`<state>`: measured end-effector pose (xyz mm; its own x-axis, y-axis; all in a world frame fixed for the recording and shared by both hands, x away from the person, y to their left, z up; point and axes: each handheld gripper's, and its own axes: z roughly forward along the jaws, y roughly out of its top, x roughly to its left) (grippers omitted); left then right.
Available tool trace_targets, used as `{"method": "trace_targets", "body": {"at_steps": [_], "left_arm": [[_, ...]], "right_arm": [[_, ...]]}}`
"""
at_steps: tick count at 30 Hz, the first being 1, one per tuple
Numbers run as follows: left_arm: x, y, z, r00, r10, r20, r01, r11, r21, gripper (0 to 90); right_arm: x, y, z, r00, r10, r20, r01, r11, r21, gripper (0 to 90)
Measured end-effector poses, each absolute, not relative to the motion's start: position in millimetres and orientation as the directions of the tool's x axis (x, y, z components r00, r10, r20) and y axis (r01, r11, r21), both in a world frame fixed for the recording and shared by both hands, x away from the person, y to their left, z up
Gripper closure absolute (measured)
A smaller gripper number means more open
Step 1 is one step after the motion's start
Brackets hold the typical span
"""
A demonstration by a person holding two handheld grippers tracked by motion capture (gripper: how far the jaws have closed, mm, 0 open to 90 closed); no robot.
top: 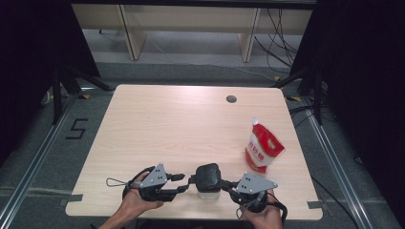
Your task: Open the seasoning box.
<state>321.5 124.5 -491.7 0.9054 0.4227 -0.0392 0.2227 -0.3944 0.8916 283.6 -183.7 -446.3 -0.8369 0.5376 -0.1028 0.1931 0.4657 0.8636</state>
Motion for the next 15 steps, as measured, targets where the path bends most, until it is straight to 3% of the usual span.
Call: {"method": "trace_targets", "body": {"at_steps": [15], "left_arm": [[326, 113, -504, 0.906, 0.423, -0.035, 0.240, -0.442, 0.864, 72.2]], "right_arm": [[283, -176, -434, -0.837, 0.532, -0.130, 0.160, 0.464, 0.871, 89.3]]}}
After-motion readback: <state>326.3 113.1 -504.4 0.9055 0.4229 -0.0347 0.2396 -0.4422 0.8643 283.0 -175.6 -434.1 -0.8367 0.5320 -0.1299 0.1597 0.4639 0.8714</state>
